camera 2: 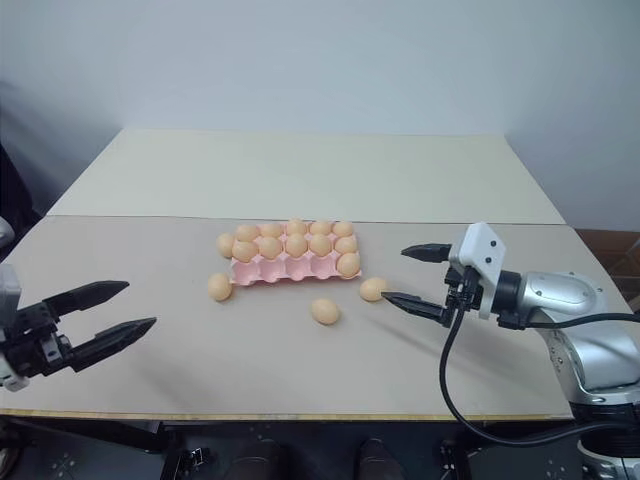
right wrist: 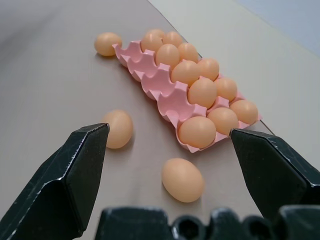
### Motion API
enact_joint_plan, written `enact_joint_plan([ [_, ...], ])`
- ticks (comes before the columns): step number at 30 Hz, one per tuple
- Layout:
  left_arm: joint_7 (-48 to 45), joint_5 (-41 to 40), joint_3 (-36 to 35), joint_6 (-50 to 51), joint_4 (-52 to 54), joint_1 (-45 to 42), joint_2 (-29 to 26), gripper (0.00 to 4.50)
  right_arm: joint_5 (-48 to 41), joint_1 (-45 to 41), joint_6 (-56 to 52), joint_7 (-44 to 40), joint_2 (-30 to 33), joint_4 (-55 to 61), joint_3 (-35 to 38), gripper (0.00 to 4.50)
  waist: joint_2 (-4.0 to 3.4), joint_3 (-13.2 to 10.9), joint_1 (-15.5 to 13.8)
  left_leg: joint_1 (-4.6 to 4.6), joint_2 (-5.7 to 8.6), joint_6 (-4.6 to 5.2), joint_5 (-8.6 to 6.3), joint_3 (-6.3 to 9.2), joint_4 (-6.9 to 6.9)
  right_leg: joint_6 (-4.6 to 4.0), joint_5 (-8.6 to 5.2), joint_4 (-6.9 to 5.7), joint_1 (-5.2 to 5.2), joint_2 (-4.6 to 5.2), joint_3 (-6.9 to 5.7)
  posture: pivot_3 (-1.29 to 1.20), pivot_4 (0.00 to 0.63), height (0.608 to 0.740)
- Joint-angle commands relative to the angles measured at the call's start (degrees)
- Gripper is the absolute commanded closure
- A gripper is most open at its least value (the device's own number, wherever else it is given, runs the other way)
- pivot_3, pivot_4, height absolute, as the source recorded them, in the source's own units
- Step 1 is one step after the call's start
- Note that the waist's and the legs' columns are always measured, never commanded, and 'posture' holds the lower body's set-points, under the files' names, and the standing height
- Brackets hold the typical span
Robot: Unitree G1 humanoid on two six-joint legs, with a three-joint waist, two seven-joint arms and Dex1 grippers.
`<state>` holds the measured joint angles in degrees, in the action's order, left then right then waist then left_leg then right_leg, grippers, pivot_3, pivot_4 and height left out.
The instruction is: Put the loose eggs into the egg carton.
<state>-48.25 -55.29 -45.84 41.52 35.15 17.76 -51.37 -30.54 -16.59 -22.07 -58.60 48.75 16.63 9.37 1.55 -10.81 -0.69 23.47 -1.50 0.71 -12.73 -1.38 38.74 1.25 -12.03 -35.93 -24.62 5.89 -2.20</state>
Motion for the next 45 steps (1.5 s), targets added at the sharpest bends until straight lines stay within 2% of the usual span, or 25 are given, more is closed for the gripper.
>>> enact_joint_plan([
  [1, 0.96, -0.44, -0.61, -0.61, -0.6, -1.45, 0.17, 0.02, -0.84, -0.16, 0.34, -0.32, 1.09, 1.46, 2.58, 0.0, 0.0, 0.0, 0.0, 0.0, -0.05, 0.0, 0.0, -0.01, 0.0, -0.01, 0.01, 0.01, 0.0, -0.04, 0.0, 0.0, 0.15, 0.74],
  [14, -2.53, 1.56, -2.07, -1.78, -1.36, -0.51, -0.51, 0.02, -0.36, -0.64, 0.39, -1.53, 1.83, 1.13, 2.09, 0.0, 0.0, 0.0, 0.01, -0.03, -0.45, -0.15, -0.09, -0.2, 0.0, -0.25, 0.12, 0.03, -0.2, -0.62, 0.2, 0.0, 0.15, 0.74],
  [20, -4.18, 1.57, -0.21, -2.25, -1.43, -1.35, -0.52, 0.02, 6.01, -3.57, 4.15, -2.78, 0.79, -1.9, -4.83, 0.0, 0.01, 0.01, 0.11, -0.01, -0.45, -0.16, -0.1, -0.36, 0.0, -0.26, 0.13, 0.03, -0.32, -0.65, 0.38, 0.0, 0.15, 0.74],
  [24, -4.15, 1.99, 2.05, -2.42, -1.96, -3.15, -0.8, 0.02, 14.01, -8.13, 9.89, -2.96, -1.53, -8.37, -12.25, 0.0, 0.01, 0.01, 0.15, -0.01, -0.45, -0.16, -0.1, -0.47, 0.0, -0.28, 0.15, -0.05, -0.4, -0.67, 0.52, 0.0, 0.15, 0.74],
  [29, -4.15, 2.64, 4.37, -2.64, -2.51, -5.1, -0.81, 0.02, 25.39, -15.38, 19.82, -1.23, -6.85, -22.03, -21.07, 0.0, 0.03, 0.02, 0.42, -0.03, -0.44, -0.16, -0.1, -0.62, 0.0, -0.27, 0.18, -0.08, -0.47, -0.73, 0.71, 0.0, 0.15, 0.74],
  [37, -4.42, 2.95, 4.81, -2.4, -2.7, -6.07, -0.61, 0.02, 32.97, -21.32, 27.26, -0.1, -12.73, -36.98, -26.03, 0.0, 0.04, 0.02, 0.83, -0.04, -0.42, -0.16, -0.1, -0.74, 0.0, -0.11, 0.34, -0.09, -0.49, -0.73, 0.84, 0.0, 0.15, 0.74],
  [41, -4.44, 2.79, 4.16, -2.14, -2.34, -5.48, -0.57, 0.0, 33.41, -21.59, 28.86, 0.03, -13.36, -38.94, -25.54, 0.8, 0.04, 0.03, 1.12, -0.07, -0.43, -0.17, -0.1, -0.76, 0.0, -0.12, 0.34, -0.12, -0.5, -0.74, 0.87, 0.0, 0.15, 0.74],
  [45, -4.43, 2.65, 3.54, -2.05, -2.01, -4.76, -0.45, 0.0, 31.34, -20.12, 27.42, -0.38, -12.56, -35.7, -23.31, 2.18, 0.04, 0.03, 1.37, -0.11, -0.44, -0.17, -0.1, -0.78, 0.0, -0.11, 0.36, -0.15, -0.49, -0.74, 0.91, 0.0, 0.15, 0.74],
])
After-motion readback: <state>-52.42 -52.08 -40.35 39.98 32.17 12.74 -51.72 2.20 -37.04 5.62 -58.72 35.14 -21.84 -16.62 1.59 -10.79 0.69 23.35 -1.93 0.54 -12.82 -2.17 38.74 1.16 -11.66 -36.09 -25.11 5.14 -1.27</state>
